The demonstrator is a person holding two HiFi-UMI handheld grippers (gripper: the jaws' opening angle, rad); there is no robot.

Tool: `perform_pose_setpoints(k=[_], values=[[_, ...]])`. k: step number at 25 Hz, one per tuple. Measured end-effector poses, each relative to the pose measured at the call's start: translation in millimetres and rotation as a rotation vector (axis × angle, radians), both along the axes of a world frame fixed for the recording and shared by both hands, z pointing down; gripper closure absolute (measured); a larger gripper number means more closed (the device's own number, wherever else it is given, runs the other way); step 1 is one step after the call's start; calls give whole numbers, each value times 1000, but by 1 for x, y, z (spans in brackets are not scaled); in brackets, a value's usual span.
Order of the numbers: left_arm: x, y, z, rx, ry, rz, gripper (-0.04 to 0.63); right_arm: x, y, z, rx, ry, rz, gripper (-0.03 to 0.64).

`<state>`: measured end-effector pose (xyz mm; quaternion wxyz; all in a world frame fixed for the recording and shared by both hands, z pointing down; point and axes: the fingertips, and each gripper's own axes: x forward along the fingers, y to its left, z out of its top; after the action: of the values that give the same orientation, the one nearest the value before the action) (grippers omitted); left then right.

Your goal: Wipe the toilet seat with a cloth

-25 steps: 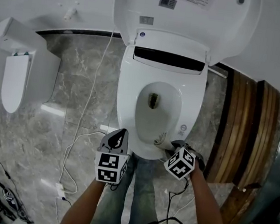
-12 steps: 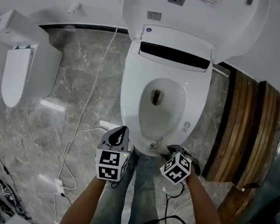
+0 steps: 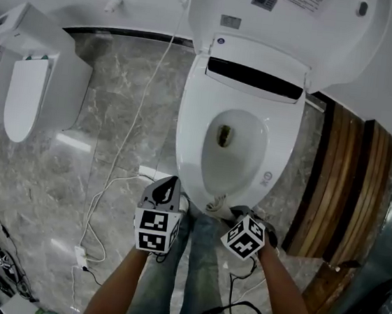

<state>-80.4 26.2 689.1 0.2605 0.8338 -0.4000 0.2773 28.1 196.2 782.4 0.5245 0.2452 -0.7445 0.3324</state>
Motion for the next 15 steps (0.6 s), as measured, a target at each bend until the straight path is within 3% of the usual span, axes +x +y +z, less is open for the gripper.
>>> perform_pose_setpoints(k=[15], values=[[-38, -3, 11, -27, -6, -77, 584, -49, -27, 1, -50, -41, -138, 508]])
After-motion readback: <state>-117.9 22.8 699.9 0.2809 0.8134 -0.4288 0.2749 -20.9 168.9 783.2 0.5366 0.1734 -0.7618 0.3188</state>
